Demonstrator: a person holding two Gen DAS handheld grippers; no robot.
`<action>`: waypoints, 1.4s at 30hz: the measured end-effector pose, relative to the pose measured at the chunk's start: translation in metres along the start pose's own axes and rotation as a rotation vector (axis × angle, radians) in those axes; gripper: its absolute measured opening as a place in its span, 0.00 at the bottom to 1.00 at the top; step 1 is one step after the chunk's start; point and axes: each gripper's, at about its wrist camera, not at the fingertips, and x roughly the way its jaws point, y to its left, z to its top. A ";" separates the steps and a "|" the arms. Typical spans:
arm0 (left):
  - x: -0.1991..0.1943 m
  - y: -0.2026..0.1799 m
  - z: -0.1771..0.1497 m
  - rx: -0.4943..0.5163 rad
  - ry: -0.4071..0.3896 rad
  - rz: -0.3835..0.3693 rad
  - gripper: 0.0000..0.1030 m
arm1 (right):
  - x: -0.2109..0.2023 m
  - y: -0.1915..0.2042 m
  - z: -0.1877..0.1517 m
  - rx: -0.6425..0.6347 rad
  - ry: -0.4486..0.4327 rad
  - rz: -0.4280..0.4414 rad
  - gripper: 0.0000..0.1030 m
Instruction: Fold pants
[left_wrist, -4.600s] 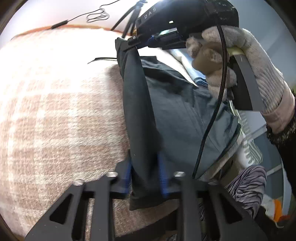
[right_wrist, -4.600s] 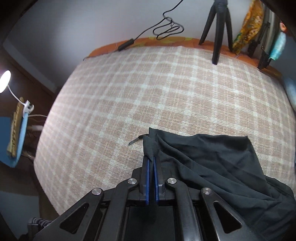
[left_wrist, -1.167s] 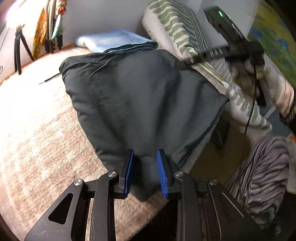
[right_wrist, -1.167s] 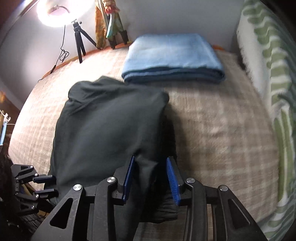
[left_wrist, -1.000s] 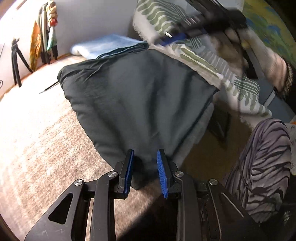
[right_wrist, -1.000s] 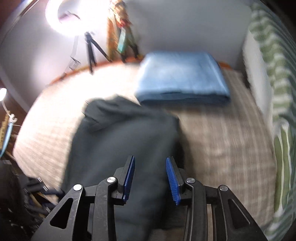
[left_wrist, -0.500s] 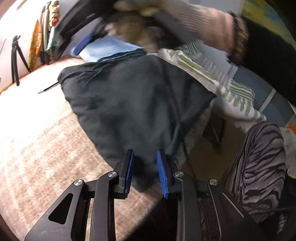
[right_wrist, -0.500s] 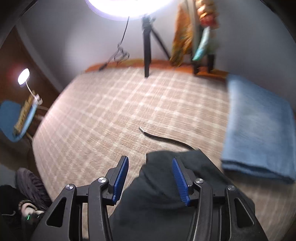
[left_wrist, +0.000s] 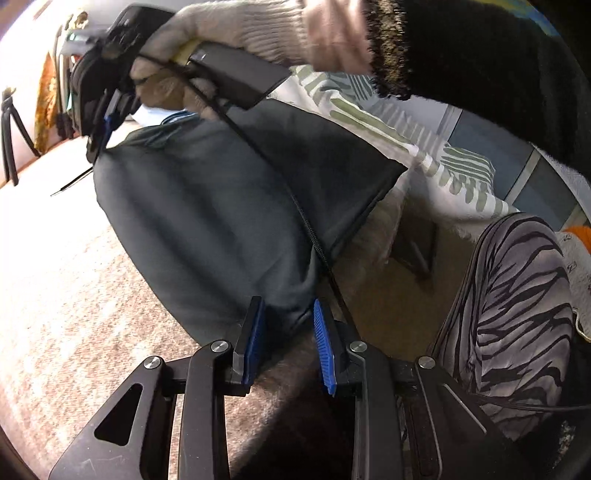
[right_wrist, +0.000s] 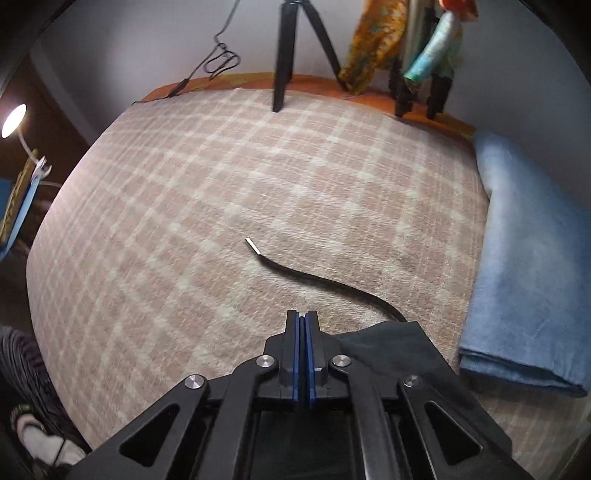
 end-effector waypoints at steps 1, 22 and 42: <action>0.000 0.001 0.000 -0.006 0.002 -0.008 0.23 | 0.004 0.000 0.000 -0.002 0.006 -0.002 0.00; -0.076 0.034 0.024 -0.143 -0.065 0.147 0.55 | -0.153 -0.038 -0.116 0.272 -0.315 -0.094 0.60; -0.073 0.085 0.054 -0.320 -0.044 0.166 0.62 | -0.184 -0.080 -0.224 0.469 -0.415 -0.148 0.72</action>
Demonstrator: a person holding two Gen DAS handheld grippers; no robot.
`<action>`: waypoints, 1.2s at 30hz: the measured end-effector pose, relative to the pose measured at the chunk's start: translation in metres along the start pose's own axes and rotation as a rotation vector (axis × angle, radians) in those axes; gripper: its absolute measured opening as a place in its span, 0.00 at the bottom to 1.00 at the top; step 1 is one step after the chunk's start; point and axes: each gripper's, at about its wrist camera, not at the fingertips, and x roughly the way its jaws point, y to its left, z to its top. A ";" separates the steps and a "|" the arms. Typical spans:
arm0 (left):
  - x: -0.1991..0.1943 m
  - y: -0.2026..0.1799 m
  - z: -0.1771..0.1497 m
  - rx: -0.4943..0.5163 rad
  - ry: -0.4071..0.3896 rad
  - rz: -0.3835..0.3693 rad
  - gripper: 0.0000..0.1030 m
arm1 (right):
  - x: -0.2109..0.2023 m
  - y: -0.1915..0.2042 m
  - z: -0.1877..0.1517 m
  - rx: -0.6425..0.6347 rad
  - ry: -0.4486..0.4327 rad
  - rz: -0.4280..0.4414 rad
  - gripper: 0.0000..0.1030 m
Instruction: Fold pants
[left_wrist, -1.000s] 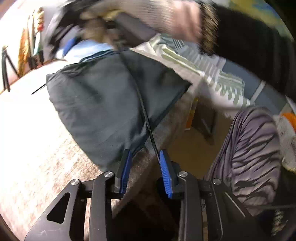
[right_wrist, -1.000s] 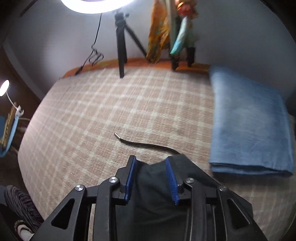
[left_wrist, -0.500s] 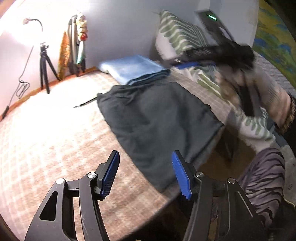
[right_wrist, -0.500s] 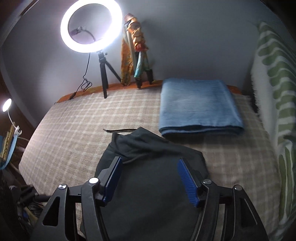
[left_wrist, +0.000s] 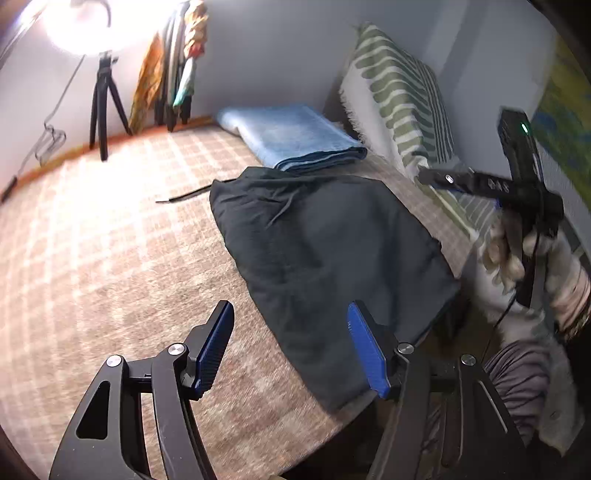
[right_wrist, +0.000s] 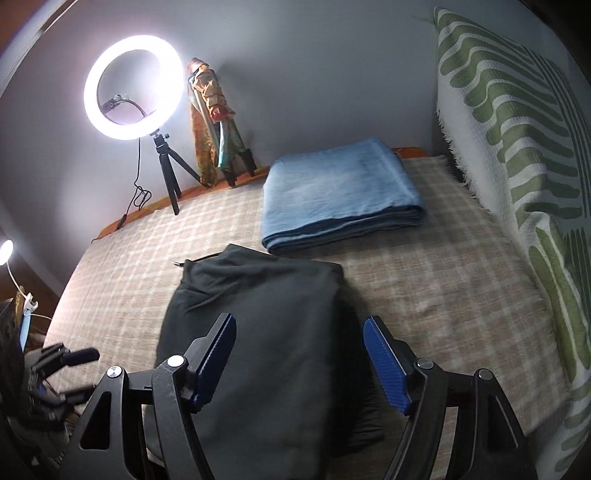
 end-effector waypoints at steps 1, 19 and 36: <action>0.002 0.003 0.002 -0.016 0.004 -0.013 0.62 | -0.001 -0.005 0.000 0.002 0.003 0.005 0.72; 0.077 0.044 0.006 -0.288 0.146 -0.135 0.61 | 0.094 -0.086 -0.012 0.201 0.305 0.311 0.87; 0.102 0.044 0.021 -0.277 0.149 -0.160 0.33 | 0.115 -0.071 -0.019 0.096 0.358 0.438 0.65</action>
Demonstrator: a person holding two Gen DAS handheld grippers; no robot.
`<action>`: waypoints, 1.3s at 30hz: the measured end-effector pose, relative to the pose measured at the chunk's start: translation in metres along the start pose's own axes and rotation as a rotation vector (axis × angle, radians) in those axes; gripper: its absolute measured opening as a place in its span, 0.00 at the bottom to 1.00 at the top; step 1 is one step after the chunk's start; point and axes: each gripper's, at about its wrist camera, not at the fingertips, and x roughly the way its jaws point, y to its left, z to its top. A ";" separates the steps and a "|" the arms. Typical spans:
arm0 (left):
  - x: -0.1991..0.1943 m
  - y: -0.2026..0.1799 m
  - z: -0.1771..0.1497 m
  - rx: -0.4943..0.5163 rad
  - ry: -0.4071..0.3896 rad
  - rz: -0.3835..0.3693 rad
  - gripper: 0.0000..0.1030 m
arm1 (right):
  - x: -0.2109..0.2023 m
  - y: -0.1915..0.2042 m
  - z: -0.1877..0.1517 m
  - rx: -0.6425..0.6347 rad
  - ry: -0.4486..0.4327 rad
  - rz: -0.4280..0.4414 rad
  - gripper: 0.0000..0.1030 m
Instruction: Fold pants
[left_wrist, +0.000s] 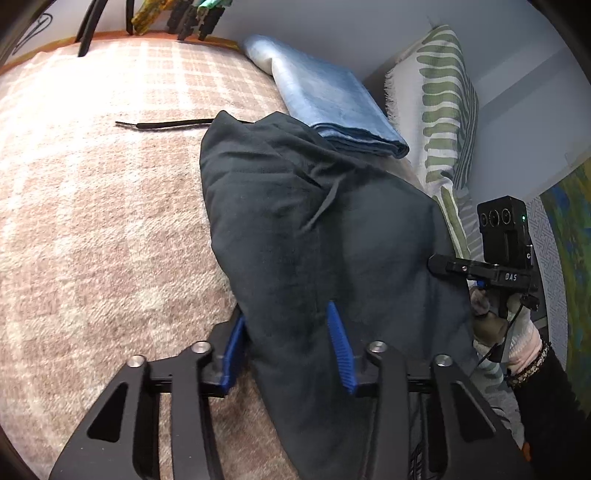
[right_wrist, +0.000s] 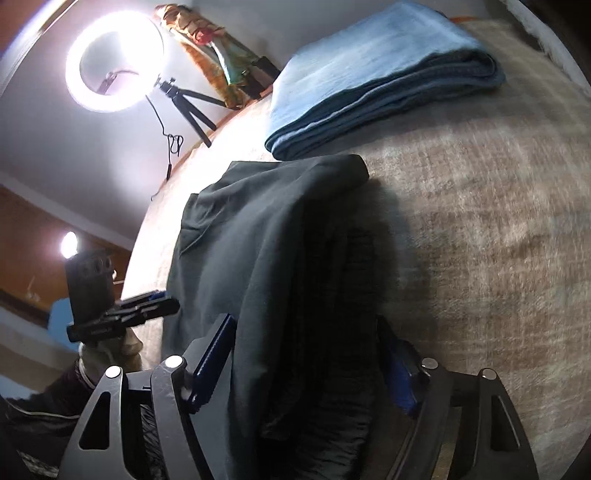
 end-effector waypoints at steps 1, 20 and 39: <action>0.001 0.001 0.001 -0.004 0.001 -0.003 0.32 | -0.001 -0.002 0.000 0.007 -0.001 0.002 0.59; 0.011 -0.003 0.009 0.018 -0.021 0.016 0.11 | -0.018 0.021 -0.008 -0.002 -0.060 -0.076 0.31; -0.029 -0.059 0.022 0.197 -0.151 0.063 0.05 | -0.051 0.088 -0.011 -0.149 -0.150 -0.238 0.26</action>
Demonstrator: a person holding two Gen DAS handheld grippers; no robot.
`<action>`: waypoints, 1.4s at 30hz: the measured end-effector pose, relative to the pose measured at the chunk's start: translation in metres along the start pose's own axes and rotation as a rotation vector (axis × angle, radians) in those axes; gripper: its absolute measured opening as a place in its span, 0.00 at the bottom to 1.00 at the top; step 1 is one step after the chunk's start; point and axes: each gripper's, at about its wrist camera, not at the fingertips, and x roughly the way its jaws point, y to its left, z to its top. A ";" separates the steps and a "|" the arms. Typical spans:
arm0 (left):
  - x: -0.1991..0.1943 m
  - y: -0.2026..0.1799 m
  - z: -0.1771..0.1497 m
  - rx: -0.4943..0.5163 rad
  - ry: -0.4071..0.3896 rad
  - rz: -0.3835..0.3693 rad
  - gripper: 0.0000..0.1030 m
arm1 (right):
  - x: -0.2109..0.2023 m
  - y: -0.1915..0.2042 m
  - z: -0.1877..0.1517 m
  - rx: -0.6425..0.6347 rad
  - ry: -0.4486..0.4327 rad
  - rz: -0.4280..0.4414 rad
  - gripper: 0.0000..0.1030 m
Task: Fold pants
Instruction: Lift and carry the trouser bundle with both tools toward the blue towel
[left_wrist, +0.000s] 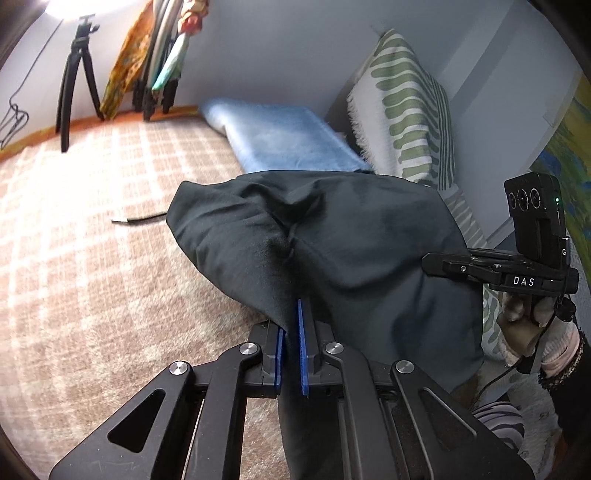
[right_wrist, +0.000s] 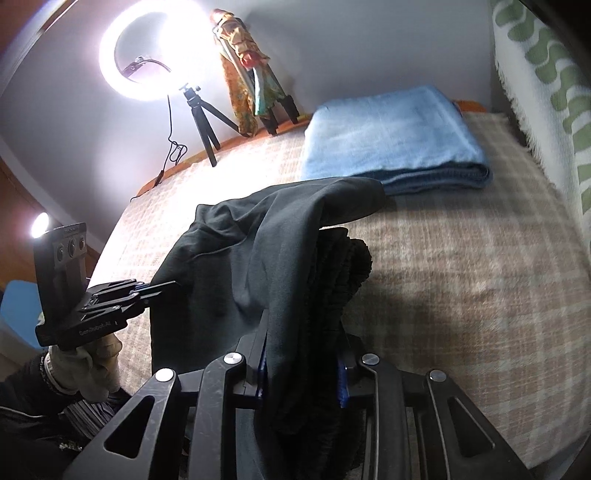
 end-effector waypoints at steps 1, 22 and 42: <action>-0.002 -0.001 0.001 0.005 -0.006 0.002 0.05 | -0.002 0.001 0.000 -0.003 -0.009 -0.001 0.26; -0.003 0.023 0.031 -0.050 0.010 -0.057 0.05 | 0.000 -0.006 0.017 0.014 -0.015 -0.070 0.25; 0.073 0.071 0.010 -0.313 0.137 -0.154 0.08 | 0.028 -0.052 0.006 0.101 0.033 -0.058 0.26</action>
